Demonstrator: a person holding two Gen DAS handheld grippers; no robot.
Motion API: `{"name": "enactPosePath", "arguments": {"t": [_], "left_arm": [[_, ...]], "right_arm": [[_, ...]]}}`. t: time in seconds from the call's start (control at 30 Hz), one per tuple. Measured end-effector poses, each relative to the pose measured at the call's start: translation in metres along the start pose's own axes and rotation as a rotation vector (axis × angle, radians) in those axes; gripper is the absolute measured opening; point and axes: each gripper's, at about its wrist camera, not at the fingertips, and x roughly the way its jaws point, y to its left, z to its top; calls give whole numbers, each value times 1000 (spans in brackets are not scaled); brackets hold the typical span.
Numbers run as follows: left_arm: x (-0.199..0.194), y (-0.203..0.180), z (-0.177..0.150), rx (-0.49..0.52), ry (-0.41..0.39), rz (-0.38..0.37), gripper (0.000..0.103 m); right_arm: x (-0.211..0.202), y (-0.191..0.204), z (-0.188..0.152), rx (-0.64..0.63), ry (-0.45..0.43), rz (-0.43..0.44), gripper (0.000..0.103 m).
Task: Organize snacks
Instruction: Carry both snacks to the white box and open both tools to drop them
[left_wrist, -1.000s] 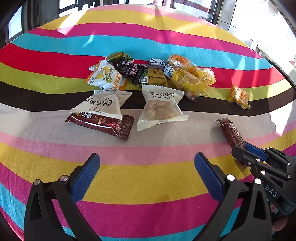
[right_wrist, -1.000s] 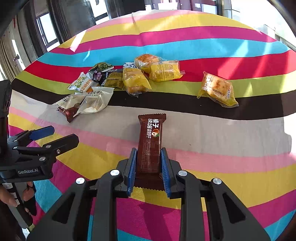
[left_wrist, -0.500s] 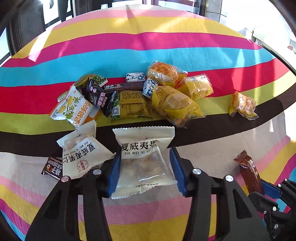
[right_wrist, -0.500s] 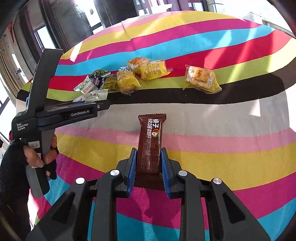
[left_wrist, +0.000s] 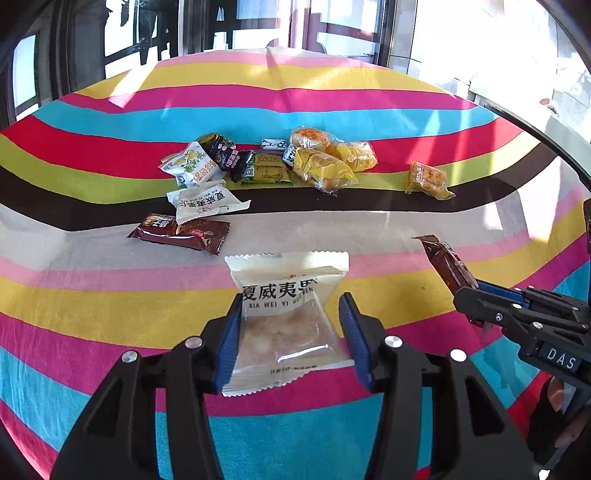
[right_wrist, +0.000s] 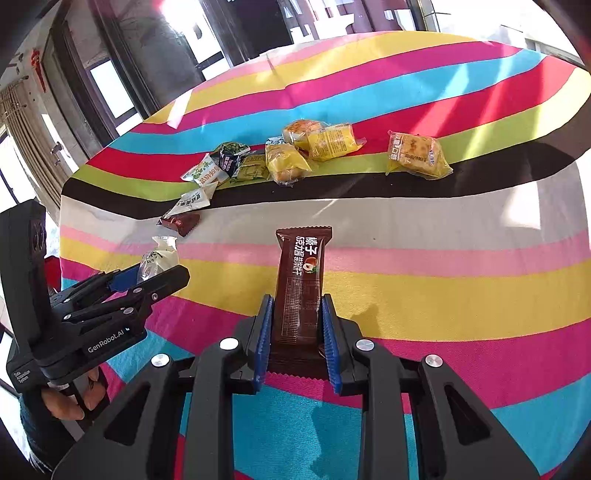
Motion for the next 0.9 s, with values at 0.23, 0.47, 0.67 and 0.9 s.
{"name": "enactPosePath", "arguments": {"t": [0.23, 0.47, 0.67, 0.9], "left_arm": [[-34, 18, -33, -34, -26, 28, 51], [-58, 48, -62, -95, -30, 60, 51], [-81, 66, -84, -112, -46, 109, 51], [-104, 96, -113, -171, -55, 157, 51]], "right_arm": [[-4, 29, -18, -43, 38, 42, 26], [1, 74, -36, -129, 77, 86, 26], [2, 117, -52, -215, 98, 138, 26], [4, 168, -70, -327, 123, 196, 26]]}}
